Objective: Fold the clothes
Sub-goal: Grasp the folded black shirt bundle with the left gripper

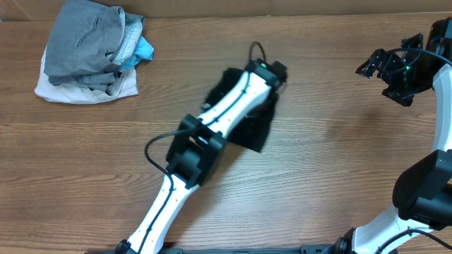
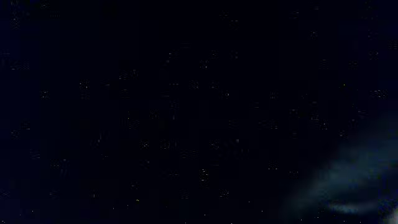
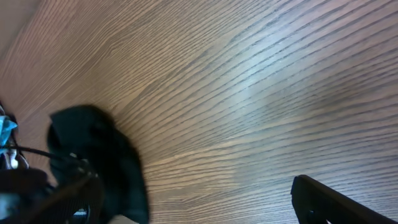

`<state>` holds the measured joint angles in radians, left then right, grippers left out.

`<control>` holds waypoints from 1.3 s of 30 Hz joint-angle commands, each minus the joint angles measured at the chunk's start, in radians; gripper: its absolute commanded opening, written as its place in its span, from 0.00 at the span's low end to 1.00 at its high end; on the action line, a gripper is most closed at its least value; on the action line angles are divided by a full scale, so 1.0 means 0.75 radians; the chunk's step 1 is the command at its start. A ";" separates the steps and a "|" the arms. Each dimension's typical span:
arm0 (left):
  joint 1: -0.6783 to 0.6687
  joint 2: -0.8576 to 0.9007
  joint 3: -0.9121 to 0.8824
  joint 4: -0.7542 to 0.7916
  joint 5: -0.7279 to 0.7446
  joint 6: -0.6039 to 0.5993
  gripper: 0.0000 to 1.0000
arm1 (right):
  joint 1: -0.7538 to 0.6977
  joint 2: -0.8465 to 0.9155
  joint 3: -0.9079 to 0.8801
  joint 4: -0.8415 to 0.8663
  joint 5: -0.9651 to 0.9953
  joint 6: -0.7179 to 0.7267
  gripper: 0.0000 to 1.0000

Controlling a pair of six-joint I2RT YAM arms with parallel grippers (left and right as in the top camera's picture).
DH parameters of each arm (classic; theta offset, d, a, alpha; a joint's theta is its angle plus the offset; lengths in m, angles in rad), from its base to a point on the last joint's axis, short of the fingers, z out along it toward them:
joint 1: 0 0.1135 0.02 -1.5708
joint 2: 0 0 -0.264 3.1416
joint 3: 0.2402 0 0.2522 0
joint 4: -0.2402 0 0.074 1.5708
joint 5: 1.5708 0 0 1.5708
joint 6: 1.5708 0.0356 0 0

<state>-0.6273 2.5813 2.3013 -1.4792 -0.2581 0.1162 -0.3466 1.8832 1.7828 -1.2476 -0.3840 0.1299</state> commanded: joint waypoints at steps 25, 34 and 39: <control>0.151 0.004 0.487 -0.124 0.311 -0.113 1.00 | -0.003 -0.007 0.011 -0.020 0.068 -0.041 1.00; 0.152 0.005 0.241 0.015 0.310 -0.130 1.00 | -0.003 -0.007 0.011 -0.026 0.068 -0.046 1.00; 0.147 0.006 0.098 0.061 0.311 -0.152 0.99 | -0.003 -0.007 0.011 -0.026 0.068 -0.046 1.00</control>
<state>-0.5156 2.6068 2.4336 -1.4418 -0.0406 0.0315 -0.3462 1.8832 1.7828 -1.2697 -0.3393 0.1040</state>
